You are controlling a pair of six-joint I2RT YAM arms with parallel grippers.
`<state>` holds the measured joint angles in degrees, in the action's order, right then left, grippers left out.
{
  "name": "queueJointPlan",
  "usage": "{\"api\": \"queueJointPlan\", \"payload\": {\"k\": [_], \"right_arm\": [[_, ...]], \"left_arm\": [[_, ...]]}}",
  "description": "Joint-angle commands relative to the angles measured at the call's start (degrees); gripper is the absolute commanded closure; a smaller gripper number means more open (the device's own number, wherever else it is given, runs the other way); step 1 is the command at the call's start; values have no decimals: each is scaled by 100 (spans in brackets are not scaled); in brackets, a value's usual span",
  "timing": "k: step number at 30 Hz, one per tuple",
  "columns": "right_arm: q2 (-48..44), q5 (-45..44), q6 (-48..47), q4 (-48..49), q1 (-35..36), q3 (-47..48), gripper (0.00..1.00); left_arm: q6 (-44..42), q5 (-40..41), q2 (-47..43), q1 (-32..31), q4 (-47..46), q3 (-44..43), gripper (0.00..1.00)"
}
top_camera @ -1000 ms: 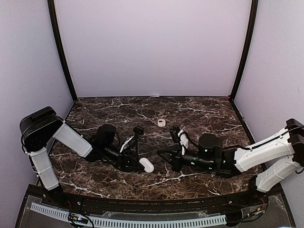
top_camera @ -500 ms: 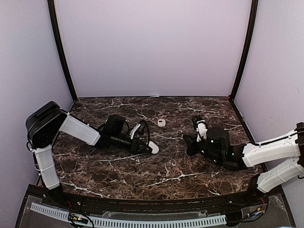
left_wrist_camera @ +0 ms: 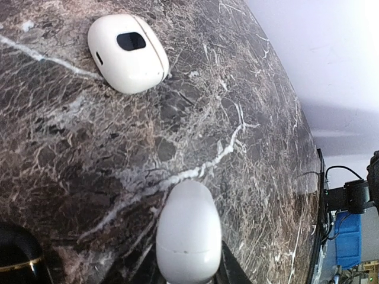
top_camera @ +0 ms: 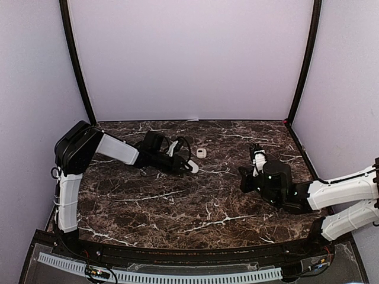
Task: Insert the wireless bluetooth earbuds into the charging case
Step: Place the charging case with the earbuds at the center of the board, then reset both arms
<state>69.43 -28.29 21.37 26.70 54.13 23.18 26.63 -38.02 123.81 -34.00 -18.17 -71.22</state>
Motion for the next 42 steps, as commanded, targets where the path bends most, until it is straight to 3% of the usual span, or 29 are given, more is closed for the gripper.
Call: {"api": "queueJointPlan", "payload": {"k": [1,4,7,13,14,16,18,24,27,30,33,38,42], "right_arm": [[-203,-219,-129,98,-60,-57,100],[-341,-317,-148,-11,-66,-60,100],[-550,-414,-220,-137,-78,-79,100],[-1189,176,-866,-12,-86,-155,91],[-1250,180,-998,0,-82,-162,82],[-1273,190,-1370,-1,-87,-120,49],[-1162,-41,-1618,-84,-87,-4,27],[-676,-2100,-1904,-172,-136,506,2],[-747,-1541,-2302,562,-667,292,1],[-1010,-782,-1971,687,-1507,161,2],[-1223,-1095,-2331,1768,-2022,-367,2],[-1332,201,-3322,3273,-2685,-1240,4],[-893,385,-3494,3840,-2951,-1533,5]], "left_arm": [[18,158,-59,-28,601,-211,57],[19,211,-222,-28,678,-89,33],[-16,311,-655,-28,625,279,18],[-300,760,-1864,-28,766,1159,6],[-373,859,-2094,-28,822,1287,5],[-526,1186,-2590,-28,979,1574,4],[-746,1742,-3118,-28,1168,1788,4],[-1394,3815,-4717,232,1028,2707,1],[-1548,4497,-5725,504,237,3551,1],[-1760,4606,-6521,960,-604,4439,1],[-2360,4823,-7042,1212,-1323,5135,1],[-3140,5486,-7349,1384,-2636,6052,1],[-3429,5291,-7089,1768,-3805,6563,1]]}}
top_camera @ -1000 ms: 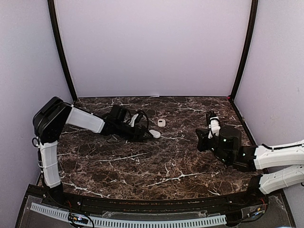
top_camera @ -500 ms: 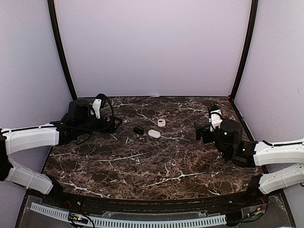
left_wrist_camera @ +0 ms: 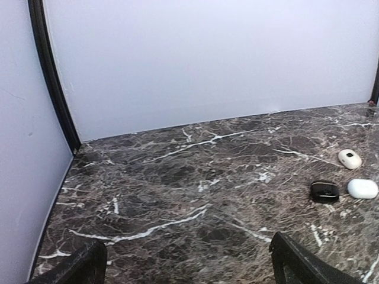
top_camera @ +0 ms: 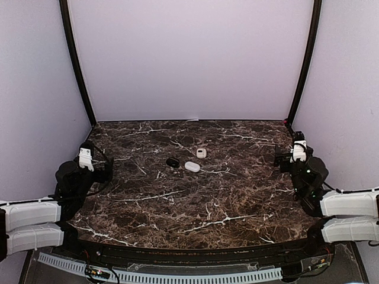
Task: Insert the wireless bluetooth earbuds into the charging case
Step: Reset both arms
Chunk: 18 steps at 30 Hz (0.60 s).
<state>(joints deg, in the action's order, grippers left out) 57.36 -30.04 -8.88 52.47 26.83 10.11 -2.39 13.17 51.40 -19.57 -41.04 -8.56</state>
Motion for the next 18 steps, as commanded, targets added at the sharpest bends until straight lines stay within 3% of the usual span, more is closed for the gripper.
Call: {"api": "queueJointPlan", "payload": {"k": [1,9,15,17,18], "right_arm": [[478,742,-539,1448,-320,-302,6],[2082,1895,-239,2539,-1357,-322,8],[3189,2801,631,3193,-2388,-79,7],[2965,2776,689,2462,-2415,60,3],[3041,2783,690,2653,-2415,61,1]], "left_arm": [[-461,46,265,478,-1533,283,1],[-185,-690,1372,1408,-2420,334,1],[-299,-744,2262,1535,-3434,349,1],[-295,-610,2369,1547,-3345,200,1],[-301,-544,2461,1557,-3440,173,1]]}}
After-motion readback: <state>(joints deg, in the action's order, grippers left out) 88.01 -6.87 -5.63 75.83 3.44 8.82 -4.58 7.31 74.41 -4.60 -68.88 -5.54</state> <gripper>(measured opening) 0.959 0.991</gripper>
